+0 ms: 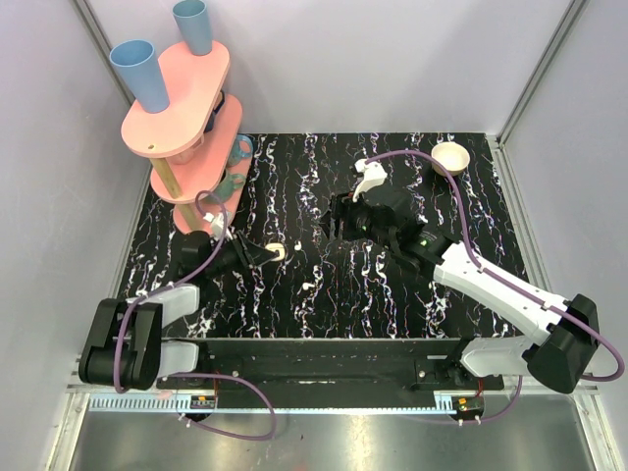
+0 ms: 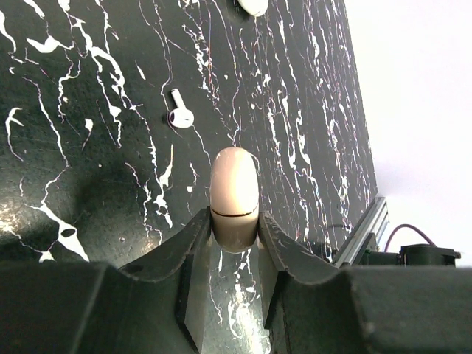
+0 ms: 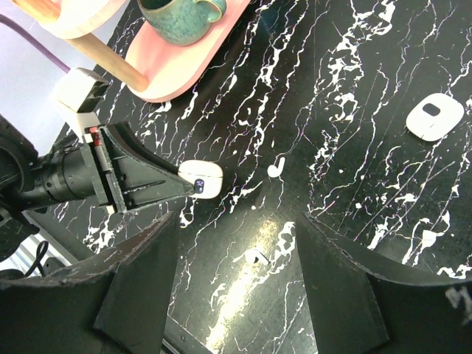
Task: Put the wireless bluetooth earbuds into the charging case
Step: Place the charging case with the earbuds at the center of the board.
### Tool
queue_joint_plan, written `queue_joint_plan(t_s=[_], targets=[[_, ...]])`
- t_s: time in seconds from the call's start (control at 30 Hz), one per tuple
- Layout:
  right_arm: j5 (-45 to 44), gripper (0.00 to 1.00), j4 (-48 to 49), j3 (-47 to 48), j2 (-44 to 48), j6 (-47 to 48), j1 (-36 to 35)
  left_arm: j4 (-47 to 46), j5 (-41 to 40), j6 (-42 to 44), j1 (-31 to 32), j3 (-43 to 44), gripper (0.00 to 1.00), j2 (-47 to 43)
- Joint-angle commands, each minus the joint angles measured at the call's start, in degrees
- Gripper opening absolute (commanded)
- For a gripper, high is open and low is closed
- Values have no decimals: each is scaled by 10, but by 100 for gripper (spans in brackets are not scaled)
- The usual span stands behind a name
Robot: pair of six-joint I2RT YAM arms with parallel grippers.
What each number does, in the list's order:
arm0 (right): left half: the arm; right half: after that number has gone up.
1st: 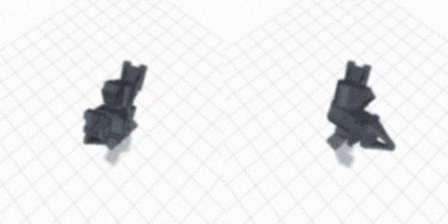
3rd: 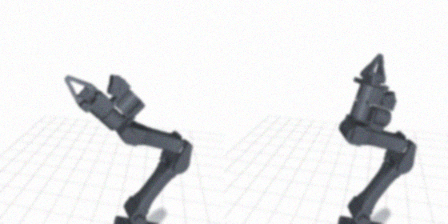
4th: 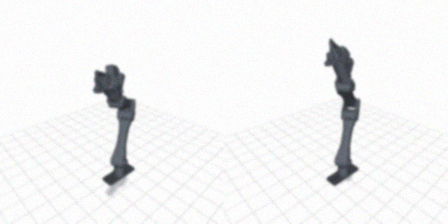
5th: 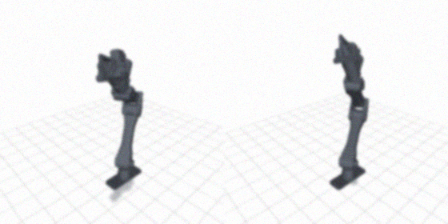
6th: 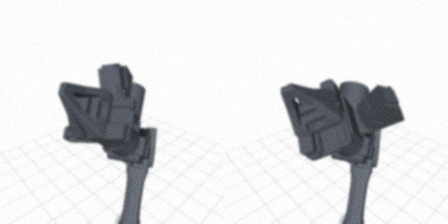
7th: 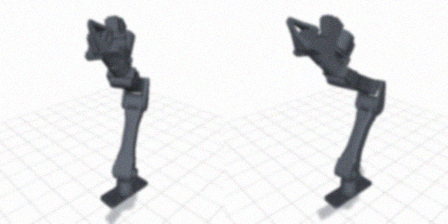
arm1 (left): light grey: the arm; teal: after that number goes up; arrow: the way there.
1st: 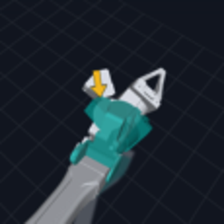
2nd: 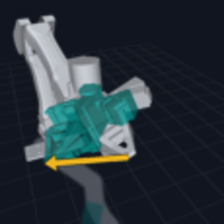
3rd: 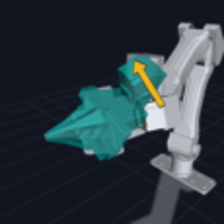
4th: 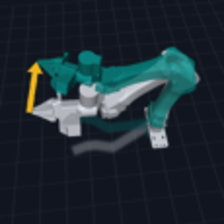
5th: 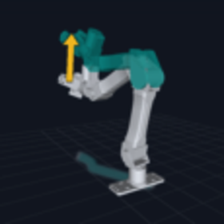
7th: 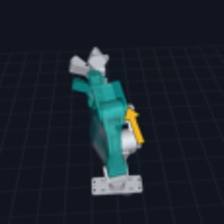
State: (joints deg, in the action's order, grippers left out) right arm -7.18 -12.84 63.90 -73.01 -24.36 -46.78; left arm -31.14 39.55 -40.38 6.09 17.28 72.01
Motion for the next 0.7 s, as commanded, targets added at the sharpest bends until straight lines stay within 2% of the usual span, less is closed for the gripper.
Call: queue_joint_plan(t_s=[0.0, 0.13, 0.2, 0.37, 0.67], targets=[[11, 71, 25, 6, 8, -3, 5, -67, 24, 9, -3, 8, 6, 25], [12, 71, 24, 9, 3, 2, 6, -107, 18, 3, -3, 0, 3, 66], [12, 71, 23, 9, 2, 3, 7, -116, 22, 2, -3, 0, 7, 84], [15, 71, 23, 8, -1, 3, 9, -157, 31, -5, -3, 2, 6, 137], [4, 72, 14, 8, -7, 0, 12, -145, 9, 7, -3, 5, 12, 161]])
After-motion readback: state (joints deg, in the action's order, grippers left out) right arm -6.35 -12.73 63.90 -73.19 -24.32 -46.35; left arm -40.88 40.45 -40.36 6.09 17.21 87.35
